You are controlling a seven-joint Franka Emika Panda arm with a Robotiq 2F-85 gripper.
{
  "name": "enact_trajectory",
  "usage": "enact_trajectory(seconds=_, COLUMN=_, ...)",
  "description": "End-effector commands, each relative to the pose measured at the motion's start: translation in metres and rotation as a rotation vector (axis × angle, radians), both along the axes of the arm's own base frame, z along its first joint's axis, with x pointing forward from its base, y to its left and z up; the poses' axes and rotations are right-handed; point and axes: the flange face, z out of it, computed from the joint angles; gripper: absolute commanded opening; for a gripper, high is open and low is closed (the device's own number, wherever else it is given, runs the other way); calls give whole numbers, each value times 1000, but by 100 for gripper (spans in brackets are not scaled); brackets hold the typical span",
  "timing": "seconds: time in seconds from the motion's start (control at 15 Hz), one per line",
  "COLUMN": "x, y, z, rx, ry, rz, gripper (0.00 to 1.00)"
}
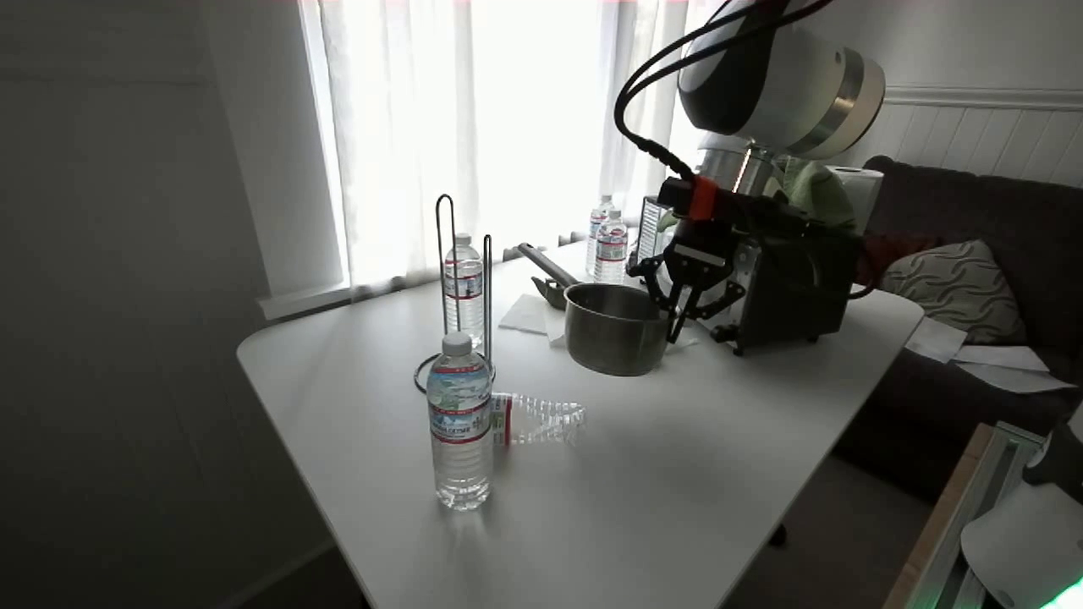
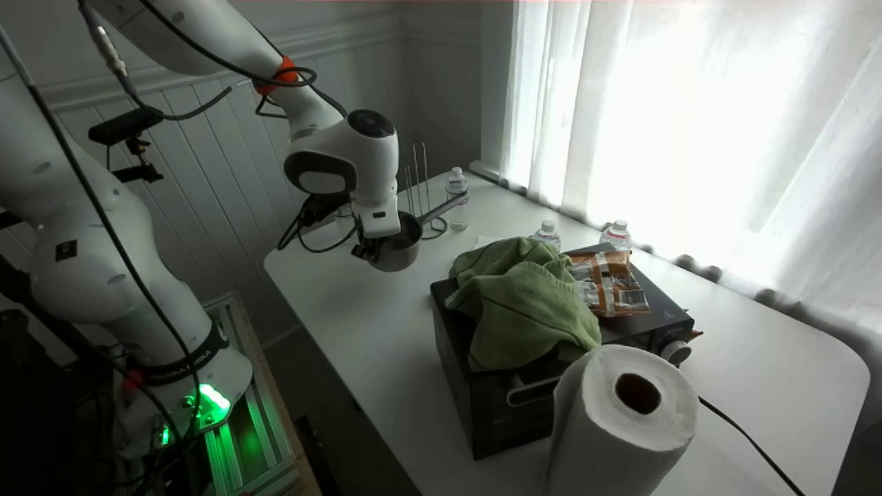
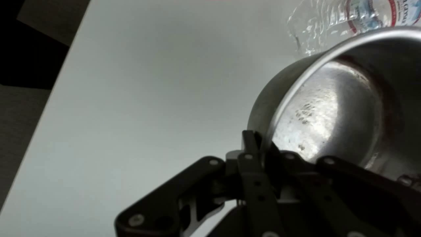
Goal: Pick up the silver pot and place it in the middle of the table
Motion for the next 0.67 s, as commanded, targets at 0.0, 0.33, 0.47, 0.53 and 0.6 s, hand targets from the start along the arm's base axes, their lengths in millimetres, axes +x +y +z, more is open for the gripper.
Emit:
enact_trajectory(seconds=0.0, x=21, y=10, z=-3, rx=-47, ry=-59, rz=-14, gripper=2)
enact_trajectory(seconds=0.33, x=46, y=22, z=-18, rx=-100, ry=-120, rz=1, gripper=2)
enact_trajectory(seconds=0.47, x=55, y=26, z=-25, rx=-114, ry=-130, rz=8, gripper=2)
enact_trajectory(seconds=0.53, x=59, y=27, z=-28, rx=-111, ry=-129, rz=10, gripper=2)
enact_trajectory(seconds=0.6, x=63, y=28, z=-31, rx=-114, ry=-134, rz=10, gripper=2)
